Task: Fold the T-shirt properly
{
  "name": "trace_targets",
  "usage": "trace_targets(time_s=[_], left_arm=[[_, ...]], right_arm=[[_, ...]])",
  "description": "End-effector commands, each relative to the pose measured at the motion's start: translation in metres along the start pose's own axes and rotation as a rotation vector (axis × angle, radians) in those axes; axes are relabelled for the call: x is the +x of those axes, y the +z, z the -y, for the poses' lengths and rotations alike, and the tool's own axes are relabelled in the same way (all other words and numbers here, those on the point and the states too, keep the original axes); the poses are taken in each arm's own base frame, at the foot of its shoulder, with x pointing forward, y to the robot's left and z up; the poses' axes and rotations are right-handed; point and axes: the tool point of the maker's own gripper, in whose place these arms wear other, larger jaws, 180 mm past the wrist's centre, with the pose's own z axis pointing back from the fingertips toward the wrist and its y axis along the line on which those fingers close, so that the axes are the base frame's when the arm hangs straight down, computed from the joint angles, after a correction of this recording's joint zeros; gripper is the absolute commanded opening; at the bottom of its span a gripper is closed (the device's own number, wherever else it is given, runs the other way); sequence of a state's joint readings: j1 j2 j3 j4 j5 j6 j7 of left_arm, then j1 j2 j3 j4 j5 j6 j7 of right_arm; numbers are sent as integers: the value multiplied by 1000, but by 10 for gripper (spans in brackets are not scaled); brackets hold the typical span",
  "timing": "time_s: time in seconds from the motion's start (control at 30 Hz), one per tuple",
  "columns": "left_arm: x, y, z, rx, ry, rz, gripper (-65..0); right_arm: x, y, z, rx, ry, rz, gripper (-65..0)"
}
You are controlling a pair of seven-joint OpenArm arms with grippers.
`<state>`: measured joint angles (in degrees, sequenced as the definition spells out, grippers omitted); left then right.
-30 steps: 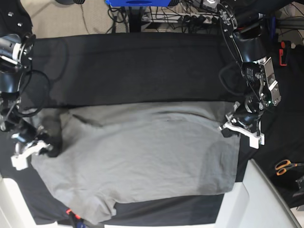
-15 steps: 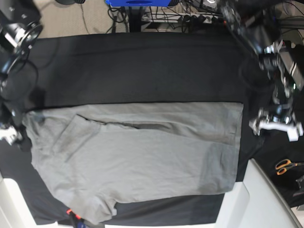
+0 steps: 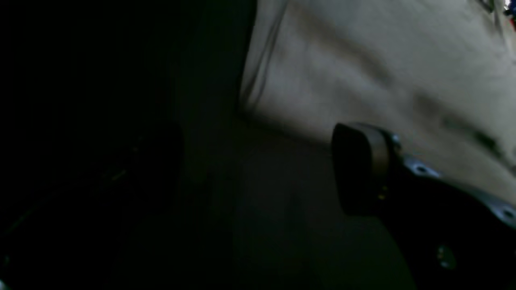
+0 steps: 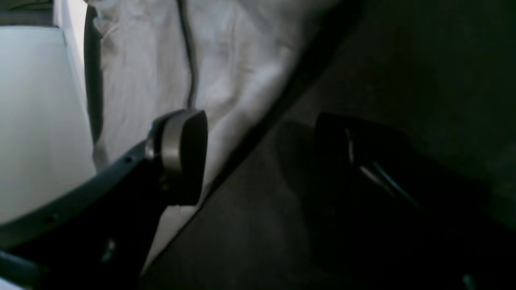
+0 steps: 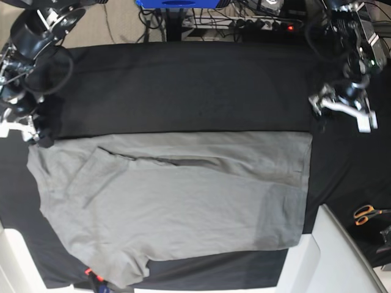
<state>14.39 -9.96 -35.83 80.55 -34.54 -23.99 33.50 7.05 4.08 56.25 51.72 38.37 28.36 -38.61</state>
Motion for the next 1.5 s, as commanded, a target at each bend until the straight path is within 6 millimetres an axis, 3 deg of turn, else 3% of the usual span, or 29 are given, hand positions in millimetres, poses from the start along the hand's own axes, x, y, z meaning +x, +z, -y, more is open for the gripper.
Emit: trace_targets(time_s=[0.0,0.23,0.5,0.63,0.73,0.9,1.07,1.27,1.47], left_arm=[[18,3,2,-24,0,58,-94],[3,6,-4,-10,7,25,-94],[0,7,-4,-11,18,22,-94],[0,7,-4,-10,20,23,-94],[0,7,-3,-12,21,22,-94],[-1,5,-1,-15,37,29,-94],[-4,-3,4,-27,79,33,-94],[-19,-27,1,-47,244,14,-94],[-15,-53,6,-61,317,8,-94]], right_arm=[[19,-1,2,-8,-3,32,-264],[29,-18,14,-14,-89,57,-263],[37,-34,-8,28,-112,54,-266],[33,-41,-18,31,-43,45,-269],[34,-46,-24,35,-4,60,-345],[26,-49,-22,31,-6,43,-650],[23,-49,-22,31,-8,35,-644],[21,-48,-19,26,-9,30,-645],[21,-47,-18,22,-7,30,-645]])
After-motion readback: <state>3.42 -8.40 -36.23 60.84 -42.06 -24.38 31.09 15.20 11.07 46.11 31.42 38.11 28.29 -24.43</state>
